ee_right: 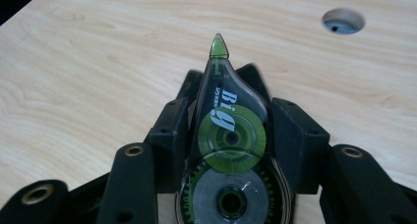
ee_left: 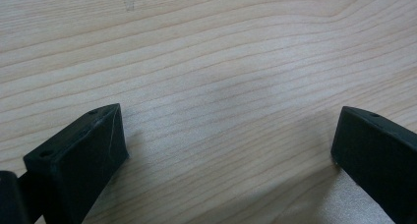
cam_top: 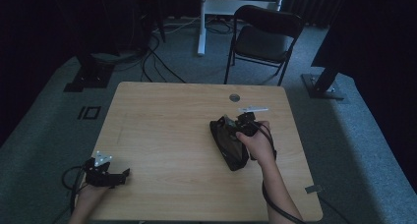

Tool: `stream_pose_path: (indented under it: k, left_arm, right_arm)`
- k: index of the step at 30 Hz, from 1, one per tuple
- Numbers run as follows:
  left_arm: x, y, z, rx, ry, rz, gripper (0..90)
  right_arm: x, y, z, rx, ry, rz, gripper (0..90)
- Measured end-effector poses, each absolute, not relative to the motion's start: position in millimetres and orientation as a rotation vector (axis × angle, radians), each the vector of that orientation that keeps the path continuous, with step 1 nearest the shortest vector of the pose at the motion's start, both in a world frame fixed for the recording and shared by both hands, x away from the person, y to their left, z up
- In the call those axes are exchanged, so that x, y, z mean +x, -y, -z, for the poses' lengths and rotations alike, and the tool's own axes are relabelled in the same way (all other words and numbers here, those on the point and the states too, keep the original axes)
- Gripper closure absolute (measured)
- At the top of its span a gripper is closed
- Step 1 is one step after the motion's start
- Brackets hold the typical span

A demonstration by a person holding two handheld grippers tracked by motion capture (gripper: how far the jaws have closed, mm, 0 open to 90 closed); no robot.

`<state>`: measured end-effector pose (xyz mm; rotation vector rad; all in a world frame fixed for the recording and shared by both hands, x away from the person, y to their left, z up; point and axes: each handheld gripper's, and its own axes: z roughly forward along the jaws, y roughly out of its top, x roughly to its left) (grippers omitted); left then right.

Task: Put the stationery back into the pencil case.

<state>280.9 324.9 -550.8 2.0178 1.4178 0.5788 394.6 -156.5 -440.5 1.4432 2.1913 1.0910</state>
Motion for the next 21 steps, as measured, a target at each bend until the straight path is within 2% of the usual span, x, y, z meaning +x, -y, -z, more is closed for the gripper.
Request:
stream_pose_path:
  k: [21]
  left_arm:
    - [281, -325, 551, 2.018, -1.418, -0.579, 0.1]
  right_arm:
    - [399, 133, 475, 1.565, -2.258, -0.865, 50.1]
